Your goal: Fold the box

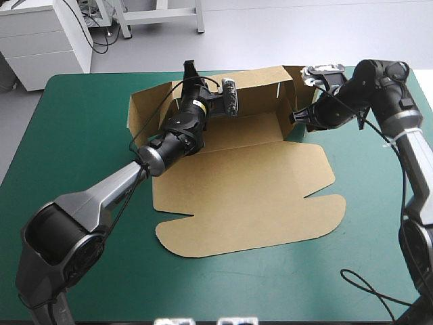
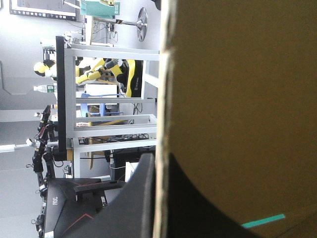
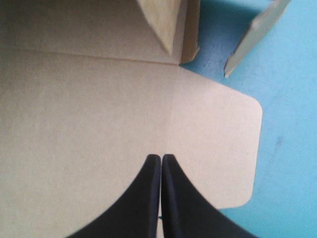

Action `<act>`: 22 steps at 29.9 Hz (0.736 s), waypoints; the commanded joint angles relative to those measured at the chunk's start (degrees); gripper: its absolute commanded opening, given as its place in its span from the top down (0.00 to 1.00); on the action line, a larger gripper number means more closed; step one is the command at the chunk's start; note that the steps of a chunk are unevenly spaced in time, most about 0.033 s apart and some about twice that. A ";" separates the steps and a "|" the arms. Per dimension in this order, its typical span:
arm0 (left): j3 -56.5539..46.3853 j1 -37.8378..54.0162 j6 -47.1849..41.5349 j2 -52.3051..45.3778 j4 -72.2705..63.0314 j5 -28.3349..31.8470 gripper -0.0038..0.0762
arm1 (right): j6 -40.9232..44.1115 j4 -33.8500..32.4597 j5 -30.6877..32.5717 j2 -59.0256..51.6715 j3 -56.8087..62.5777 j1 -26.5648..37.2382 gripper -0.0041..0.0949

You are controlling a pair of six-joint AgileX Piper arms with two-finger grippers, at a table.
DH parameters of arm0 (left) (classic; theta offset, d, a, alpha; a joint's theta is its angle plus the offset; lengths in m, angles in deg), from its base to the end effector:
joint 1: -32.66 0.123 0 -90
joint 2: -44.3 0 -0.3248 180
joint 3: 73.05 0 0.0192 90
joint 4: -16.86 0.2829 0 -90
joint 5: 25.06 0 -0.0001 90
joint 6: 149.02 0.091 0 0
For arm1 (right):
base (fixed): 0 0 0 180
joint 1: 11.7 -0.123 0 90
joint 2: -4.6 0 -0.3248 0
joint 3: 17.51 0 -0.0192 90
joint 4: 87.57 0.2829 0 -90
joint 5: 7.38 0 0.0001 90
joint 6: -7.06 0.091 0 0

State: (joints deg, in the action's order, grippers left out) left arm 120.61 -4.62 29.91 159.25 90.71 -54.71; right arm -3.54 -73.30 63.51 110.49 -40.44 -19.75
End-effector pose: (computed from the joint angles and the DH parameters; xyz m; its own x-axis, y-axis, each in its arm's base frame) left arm 0.4187 -0.2643 0.3532 0.0760 0.9845 -0.1578 0.3196 0.1258 0.9392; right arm 0.4001 0.0780 0.4100 -0.8555 -0.2209 -0.4683 -0.3286 0.9306 0.1612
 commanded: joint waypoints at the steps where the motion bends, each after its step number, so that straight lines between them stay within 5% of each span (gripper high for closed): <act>1: 2.14 -0.25 -0.95 -3.18 2.11 0.07 0.96 | -1.85 1.27 -5.24 -8.66 5.15 0.10 0.96; 10: 2.14 -0.25 -0.40 -3.18 2.11 -0.33 0.96 | -1.66 -4.95 -14.77 -18.90 17.35 0.23 0.96; 22: 2.14 -0.25 -0.40 -3.15 1.63 -0.49 0.96 | 1.43 -8.14 -19.49 -14.85 2.74 0.23 0.96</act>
State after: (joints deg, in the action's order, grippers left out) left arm 120.61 -4.62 30.11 159.25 90.48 -55.98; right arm -2.30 -80.80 47.27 95.09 -31.83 -19.75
